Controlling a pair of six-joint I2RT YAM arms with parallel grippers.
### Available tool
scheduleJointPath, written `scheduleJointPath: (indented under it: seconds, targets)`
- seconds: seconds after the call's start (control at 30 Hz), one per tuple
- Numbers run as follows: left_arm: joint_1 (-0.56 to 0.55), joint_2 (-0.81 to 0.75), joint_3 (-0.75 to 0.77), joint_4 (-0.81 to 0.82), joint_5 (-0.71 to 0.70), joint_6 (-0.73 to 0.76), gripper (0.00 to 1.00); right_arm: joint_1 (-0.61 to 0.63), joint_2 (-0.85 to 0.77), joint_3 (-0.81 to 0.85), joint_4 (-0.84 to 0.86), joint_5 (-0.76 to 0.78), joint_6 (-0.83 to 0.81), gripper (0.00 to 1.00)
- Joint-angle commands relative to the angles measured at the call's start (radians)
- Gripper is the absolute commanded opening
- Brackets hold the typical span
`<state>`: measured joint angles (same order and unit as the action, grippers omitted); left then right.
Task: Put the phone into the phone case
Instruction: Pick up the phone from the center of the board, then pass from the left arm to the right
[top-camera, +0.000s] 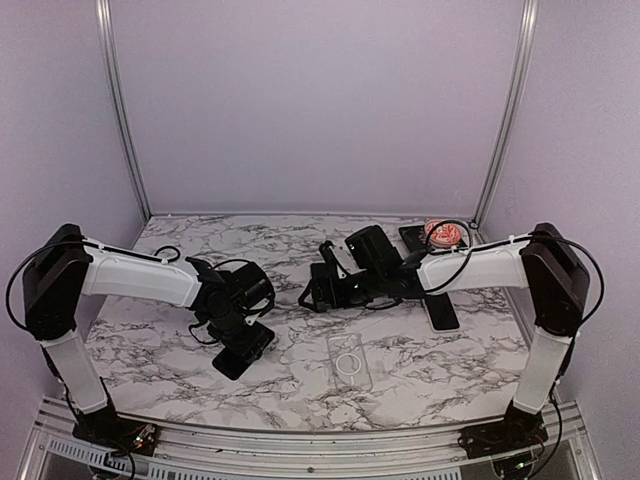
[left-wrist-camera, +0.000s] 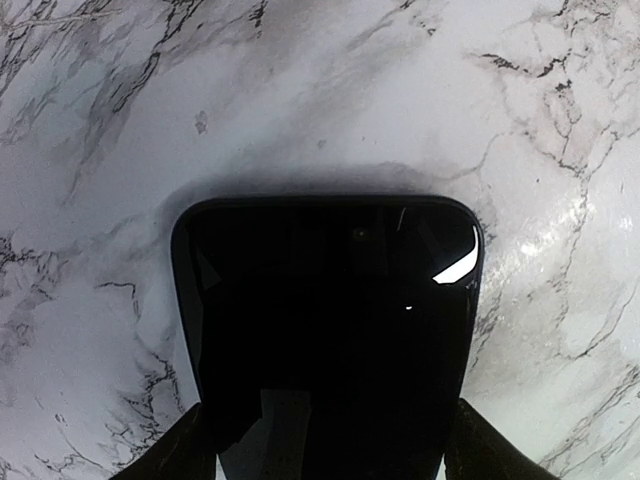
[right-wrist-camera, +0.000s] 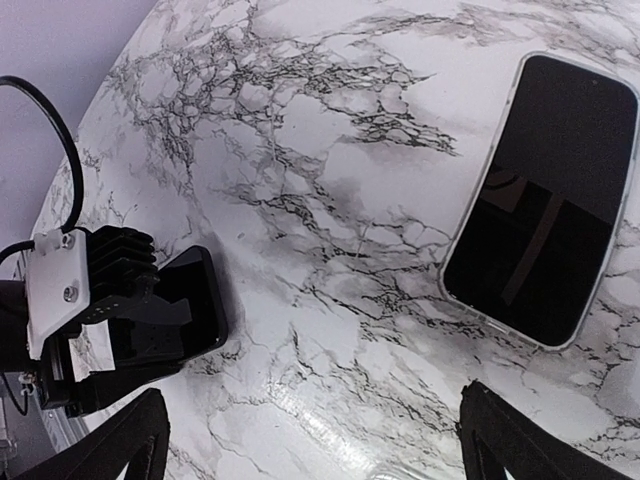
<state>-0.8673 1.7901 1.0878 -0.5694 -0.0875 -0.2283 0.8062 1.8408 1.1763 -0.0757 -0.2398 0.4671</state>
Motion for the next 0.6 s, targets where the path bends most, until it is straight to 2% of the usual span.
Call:
scheduleJointPath:
  seconds: [0.0, 0.33, 0.43, 0.57]
  targets:
    - [-0.013, -0.126, -0.082, 0.140, -0.097, -0.027, 0.36, -0.008, 0.015, -0.007, 0.097, -0.095, 0.039, 0.99]
    - [-0.057, -0.291, -0.284, 0.456, -0.196, -0.047, 0.33, 0.038, 0.164, 0.051, 0.284, -0.249, 0.127, 0.97]
    - [-0.059, -0.292, -0.309, 0.487, -0.206, -0.046, 0.32, 0.047, 0.214, 0.063, 0.400, -0.349, 0.186, 0.96]
    - [-0.064, -0.291, -0.315, 0.503, -0.210, -0.041, 0.32, 0.070, 0.281, 0.115, 0.428, -0.389, 0.216, 0.94]
